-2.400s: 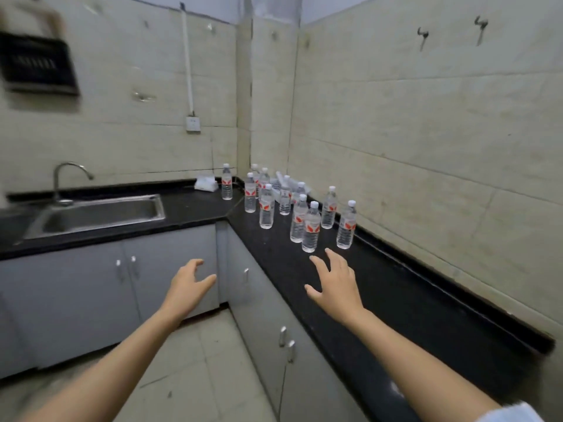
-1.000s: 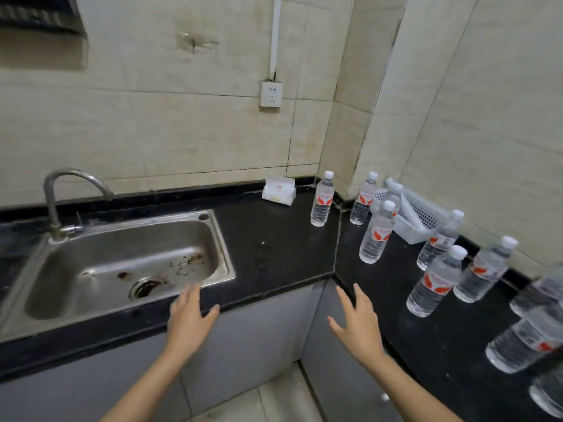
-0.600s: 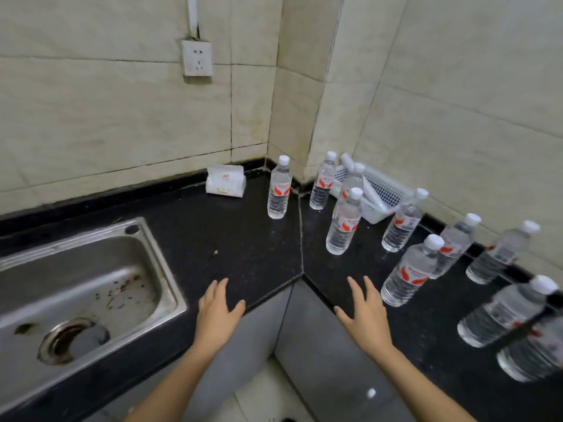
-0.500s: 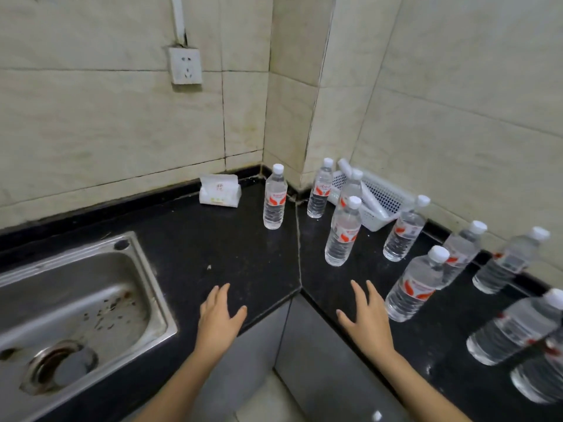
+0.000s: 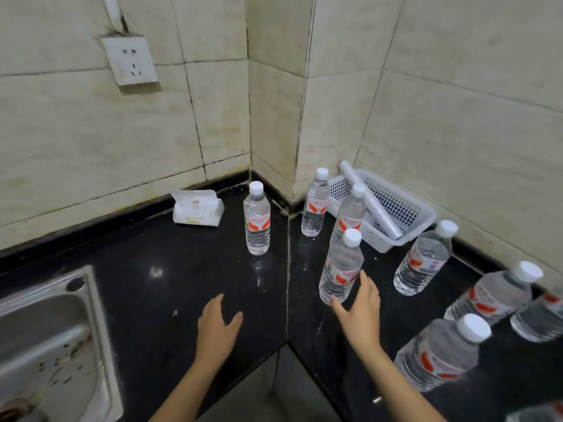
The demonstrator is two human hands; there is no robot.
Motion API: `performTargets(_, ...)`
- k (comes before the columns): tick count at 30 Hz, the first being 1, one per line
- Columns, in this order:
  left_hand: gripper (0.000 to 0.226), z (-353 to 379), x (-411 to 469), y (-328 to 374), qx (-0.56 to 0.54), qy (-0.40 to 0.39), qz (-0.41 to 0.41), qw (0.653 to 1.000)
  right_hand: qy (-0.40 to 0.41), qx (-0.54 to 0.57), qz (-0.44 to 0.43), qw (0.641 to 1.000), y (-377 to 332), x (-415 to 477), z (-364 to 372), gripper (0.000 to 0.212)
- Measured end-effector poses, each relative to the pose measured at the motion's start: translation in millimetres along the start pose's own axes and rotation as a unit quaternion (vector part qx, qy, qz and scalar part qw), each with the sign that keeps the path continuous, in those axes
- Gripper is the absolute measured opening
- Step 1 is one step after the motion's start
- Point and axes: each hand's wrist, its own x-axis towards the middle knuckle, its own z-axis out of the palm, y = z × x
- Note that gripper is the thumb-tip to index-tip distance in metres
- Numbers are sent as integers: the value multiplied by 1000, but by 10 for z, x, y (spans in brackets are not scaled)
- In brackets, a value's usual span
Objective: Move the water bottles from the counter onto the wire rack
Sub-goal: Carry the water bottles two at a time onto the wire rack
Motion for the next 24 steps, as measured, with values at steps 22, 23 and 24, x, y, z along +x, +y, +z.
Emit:
performTargets(22,100,175,1956,1021,-95,-49,126,986,104,88,72,988,-419,828,186,55)
performTargets(23,101,204,2022,1056,-99,-55,125,986,109,92,78,987,-403,832,202,53)
performTargets(24,100,237,2075,1078,-106,-57,123,985,115,95,82,985,-386,826,212,53)
